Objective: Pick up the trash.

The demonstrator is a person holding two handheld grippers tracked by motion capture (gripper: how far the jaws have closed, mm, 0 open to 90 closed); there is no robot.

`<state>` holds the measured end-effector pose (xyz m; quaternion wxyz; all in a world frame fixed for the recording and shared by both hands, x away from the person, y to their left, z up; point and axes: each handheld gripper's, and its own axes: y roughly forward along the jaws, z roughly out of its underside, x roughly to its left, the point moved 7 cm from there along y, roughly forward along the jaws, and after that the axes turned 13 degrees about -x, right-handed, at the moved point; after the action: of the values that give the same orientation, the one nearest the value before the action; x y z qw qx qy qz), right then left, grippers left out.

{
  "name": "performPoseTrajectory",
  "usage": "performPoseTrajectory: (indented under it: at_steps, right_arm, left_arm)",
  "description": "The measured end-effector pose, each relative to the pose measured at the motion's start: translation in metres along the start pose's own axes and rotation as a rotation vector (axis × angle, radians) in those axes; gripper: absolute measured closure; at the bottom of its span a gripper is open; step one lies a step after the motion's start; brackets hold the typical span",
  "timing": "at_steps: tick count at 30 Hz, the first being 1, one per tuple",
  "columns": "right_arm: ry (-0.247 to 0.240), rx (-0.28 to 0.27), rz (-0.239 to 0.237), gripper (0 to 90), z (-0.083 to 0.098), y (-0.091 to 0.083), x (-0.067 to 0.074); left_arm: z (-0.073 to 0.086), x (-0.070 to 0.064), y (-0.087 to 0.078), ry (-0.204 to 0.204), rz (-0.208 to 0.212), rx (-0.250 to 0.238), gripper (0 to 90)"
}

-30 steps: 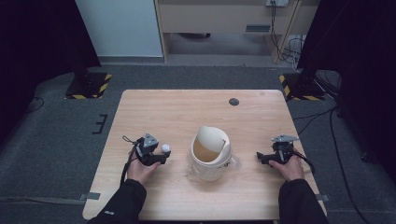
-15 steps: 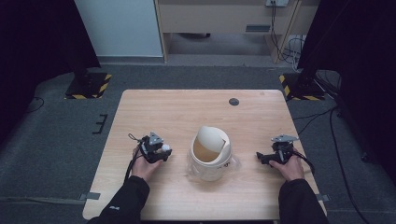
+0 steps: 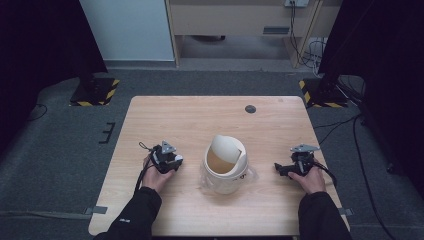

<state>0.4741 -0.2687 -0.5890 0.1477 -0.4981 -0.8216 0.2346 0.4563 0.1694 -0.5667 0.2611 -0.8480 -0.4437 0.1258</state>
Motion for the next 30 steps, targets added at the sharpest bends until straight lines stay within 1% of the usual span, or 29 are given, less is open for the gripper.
performPoseTrajectory:
  at_steps: [6,7,8,9,10,11,12,13,14,17,18,21,23,24,25,27,28,30]
  right_arm:
    - [0.000,-0.001,0.000,0.7,0.000,0.000,0.000]
    - [-0.001,0.000,-0.001,0.7,0.000,0.000,0.000]
    - [-0.001,0.000,-0.001,0.7,0.000,0.000,0.000]
    - [-0.001,0.000,-0.001,0.7,0.000,0.000,0.000]
    - [-0.001,0.000,-0.001,0.7,0.000,0.000,0.000]
    - [0.000,-0.001,-0.001,0.7,0.000,0.000,0.000]
    - [0.000,-0.001,-0.001,0.7,0.000,0.000,0.000]
    - [-0.001,-0.001,-0.001,0.7,0.000,0.000,0.000]
    - [-0.001,-0.001,-0.001,0.7,0.000,0.000,0.000]
    - [-0.001,-0.001,-0.003,0.7,0.000,0.000,0.000]
    - [-0.001,-0.001,-0.003,0.7,0.000,0.000,0.000]
    - [-0.001,-0.001,-0.004,0.7,0.000,0.000,0.001]
    - [-0.002,-0.002,-0.004,0.7,0.000,0.000,0.001]
    - [-0.001,-0.001,-0.004,0.7,0.000,0.000,0.001]
    - [-0.001,-0.001,-0.004,0.7,0.000,0.000,0.001]
    - [-0.001,-0.001,-0.004,0.7,0.000,0.000,0.001]
    - [-0.001,-0.001,-0.004,0.7,0.000,0.000,0.001]
    - [-0.001,-0.002,-0.004,0.7,0.000,0.000,0.001]
  left_arm:
    - [-0.005,-0.001,-0.006,-0.008,0.007,-0.023,66.3]
    - [-0.009,-0.001,-0.012,-0.021,0.012,-0.050,66.3]
    - [-0.009,-0.001,-0.012,-0.021,0.012,-0.050,66.3]
    - [-0.013,0.000,-0.020,-0.026,0.012,-0.079,66.4]
    - [-0.013,0.000,-0.020,-0.026,0.012,-0.079,66.4]
    - [-0.017,0.001,-0.028,-0.030,0.013,-0.110,66.5]
    - [-0.017,0.001,-0.028,-0.030,0.013,-0.110,66.5]
    - [-0.020,0.001,-0.036,-0.037,0.011,-0.134,66.6]
    - [-0.020,0.001,-0.036,-0.037,0.011,-0.134,66.6]
    - [-0.021,0.001,-0.047,-0.059,0.014,-0.170,66.6]
    - [-0.021,0.001,-0.047,-0.059,0.014,-0.170,66.6]
    - [-0.025,-0.002,-0.054,-0.069,0.021,-0.205,66.6]
    - [-0.027,-0.004,-0.059,-0.067,0.028,-0.223,66.6]
    - [-0.028,-0.006,-0.061,-0.073,0.033,-0.236,66.6]
    - [-0.028,-0.006,-0.061,-0.073,0.033,-0.236,66.6]
    - [-0.031,-0.009,-0.070,-0.076,0.041,-0.266,66.6]
    - [-0.031,-0.009,-0.070,-0.076,0.041,-0.266,66.6]
    - [-0.034,-0.011,-0.076,-0.077,0.045,-0.290,66.6]
